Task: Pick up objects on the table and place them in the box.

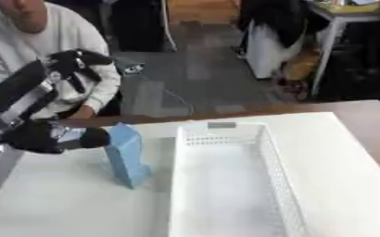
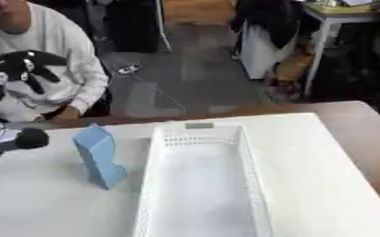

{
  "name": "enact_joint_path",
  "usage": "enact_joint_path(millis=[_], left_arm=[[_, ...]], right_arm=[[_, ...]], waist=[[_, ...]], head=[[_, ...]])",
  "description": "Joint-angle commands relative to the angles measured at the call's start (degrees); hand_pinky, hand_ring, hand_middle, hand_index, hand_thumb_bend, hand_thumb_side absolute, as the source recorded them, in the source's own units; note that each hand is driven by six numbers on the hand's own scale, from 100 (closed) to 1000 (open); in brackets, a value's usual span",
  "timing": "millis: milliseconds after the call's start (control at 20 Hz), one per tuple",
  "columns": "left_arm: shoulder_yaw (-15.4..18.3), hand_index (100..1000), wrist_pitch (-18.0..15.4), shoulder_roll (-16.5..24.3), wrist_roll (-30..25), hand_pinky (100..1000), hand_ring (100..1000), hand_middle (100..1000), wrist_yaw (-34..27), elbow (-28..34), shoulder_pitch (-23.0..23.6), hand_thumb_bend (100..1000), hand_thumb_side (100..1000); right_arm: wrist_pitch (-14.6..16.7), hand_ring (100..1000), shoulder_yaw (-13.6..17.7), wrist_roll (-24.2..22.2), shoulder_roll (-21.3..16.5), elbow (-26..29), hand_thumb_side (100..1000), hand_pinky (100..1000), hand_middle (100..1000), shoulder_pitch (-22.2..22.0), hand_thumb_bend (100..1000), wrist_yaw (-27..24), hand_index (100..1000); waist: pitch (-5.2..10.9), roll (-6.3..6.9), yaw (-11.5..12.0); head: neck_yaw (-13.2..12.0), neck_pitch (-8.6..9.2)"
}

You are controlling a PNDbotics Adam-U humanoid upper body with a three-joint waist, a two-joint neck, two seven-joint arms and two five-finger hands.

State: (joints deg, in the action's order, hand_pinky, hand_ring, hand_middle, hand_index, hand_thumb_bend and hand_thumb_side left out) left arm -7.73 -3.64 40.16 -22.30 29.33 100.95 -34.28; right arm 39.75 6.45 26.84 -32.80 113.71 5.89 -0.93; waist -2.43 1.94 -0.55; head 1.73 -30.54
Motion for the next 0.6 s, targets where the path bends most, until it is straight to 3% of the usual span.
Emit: enact_joint_path(millis=[50,250,300,600], left_arm=[[-0.84,924,-0.38,2.78,-7.15,510,698,833,3.47,-2.45,-2.64,834,944],[-3.47,900,-2.19,4.44,-15.09,510,711,818,5.03,-7.12,-5.76,866,963],[-4.04,898,-2.62,4.84,-16.46,527,732,824,4.99,-8.27,-6.52,884,1000],[-7.52,891,-4.83,6.52,-23.46,533,748,824,4.45,-16.46,-11.71,928,1000]], right_arm=[[-0.24,332,0.01,0.17,-1.83,0.89,855,141,519,0.17,100,-0.21,605],[-0.58,331,-0.13,-0.17,-1.84,0.89,857,140,520,0.0,100,-0.35,605],[-0.64,331,-0.16,-0.23,-1.86,0.89,857,139,520,-0.03,100,-0.4,605],[-0.94,330,-0.3,-0.6,-2.02,0.89,857,138,520,-0.05,100,-0.75,605]], waist=[[0.89,0.01,-0.09],[1.14,0.19,-0.27],[1.2,0.24,-0.3],[1.43,0.49,-0.51]], head=[[-0.77,-0.18],[-1.13,-0.42],[-1.2,-0.5],[-1.16,-1.14]])
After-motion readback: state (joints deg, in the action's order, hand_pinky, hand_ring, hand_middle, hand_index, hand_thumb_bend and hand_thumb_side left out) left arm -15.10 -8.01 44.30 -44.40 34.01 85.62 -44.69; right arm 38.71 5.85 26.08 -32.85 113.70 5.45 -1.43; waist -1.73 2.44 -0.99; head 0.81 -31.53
